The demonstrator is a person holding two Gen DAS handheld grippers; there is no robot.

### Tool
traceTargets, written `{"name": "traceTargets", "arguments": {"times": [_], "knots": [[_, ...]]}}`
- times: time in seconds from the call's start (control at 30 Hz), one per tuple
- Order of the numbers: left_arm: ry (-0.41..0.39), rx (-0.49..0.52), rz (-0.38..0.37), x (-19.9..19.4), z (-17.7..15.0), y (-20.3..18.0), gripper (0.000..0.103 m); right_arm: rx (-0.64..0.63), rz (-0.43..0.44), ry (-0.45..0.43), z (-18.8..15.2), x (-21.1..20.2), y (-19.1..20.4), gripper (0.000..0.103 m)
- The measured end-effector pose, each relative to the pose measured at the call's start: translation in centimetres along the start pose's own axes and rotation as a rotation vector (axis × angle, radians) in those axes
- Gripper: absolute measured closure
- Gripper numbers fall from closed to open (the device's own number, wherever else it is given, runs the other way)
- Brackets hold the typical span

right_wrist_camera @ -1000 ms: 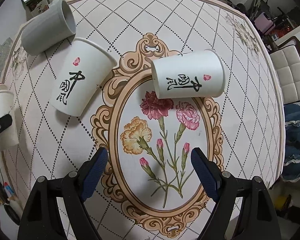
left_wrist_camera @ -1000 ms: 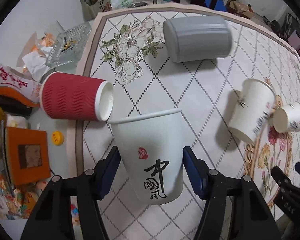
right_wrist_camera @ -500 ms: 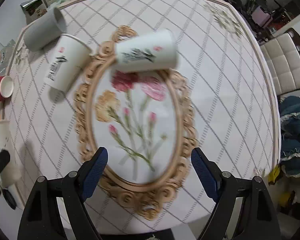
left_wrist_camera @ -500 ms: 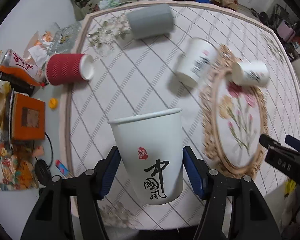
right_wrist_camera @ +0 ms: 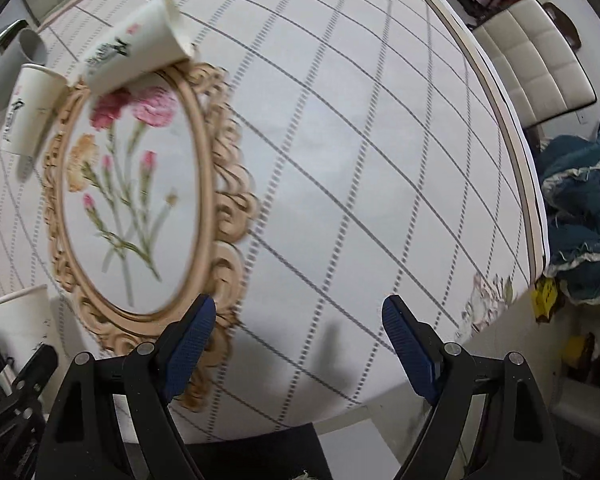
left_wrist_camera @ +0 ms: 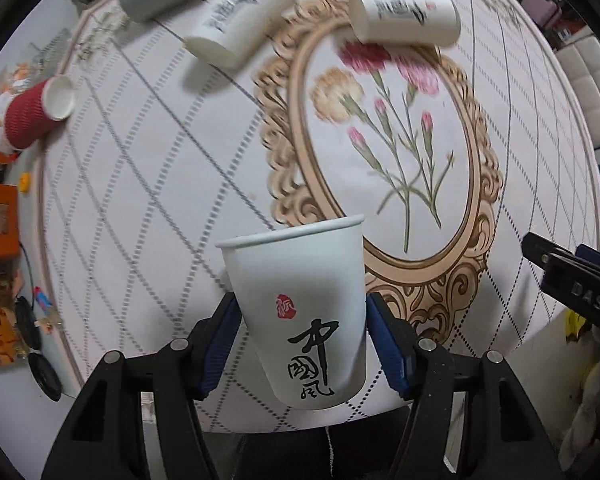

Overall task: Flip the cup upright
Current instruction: 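Lift the white cup with the left tool and turn it opening-up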

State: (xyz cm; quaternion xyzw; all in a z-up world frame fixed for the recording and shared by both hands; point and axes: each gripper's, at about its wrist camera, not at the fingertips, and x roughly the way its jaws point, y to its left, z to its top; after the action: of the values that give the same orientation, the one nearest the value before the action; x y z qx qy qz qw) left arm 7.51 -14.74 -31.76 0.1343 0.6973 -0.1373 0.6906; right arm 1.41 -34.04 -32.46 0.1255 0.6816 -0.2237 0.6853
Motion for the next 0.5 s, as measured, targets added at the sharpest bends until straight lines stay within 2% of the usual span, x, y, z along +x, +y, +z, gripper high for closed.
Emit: {"name": "traceTargets", "arguments": {"times": [0.2, 0.27, 0.33, 0.5], "knots": [[0.028, -0.010, -0.004, 1.9, 0.5, -0.4, 0.037, 0.009, -0.008, 0.022, -0.8, 1.5, -1.5, 0.016], [0.035, -0.012, 0.000, 2.4, 0.7, -0.3, 0.018, 0.009, -0.009, 0.029, -0.9, 1.8, -1.5, 0.016], [0.038, -0.012, -0.002, 2.7, 0.9, -0.1, 0.007, 0.007, -0.010, 0.032, -1.1, 2.0, -1.7, 0.016], [0.044, -0.013, -0.007, 3.2, 1.2, 0.0, 0.005, 0.005, -0.009, 0.030, -1.2, 2.2, -1.7, 0.016]]}}
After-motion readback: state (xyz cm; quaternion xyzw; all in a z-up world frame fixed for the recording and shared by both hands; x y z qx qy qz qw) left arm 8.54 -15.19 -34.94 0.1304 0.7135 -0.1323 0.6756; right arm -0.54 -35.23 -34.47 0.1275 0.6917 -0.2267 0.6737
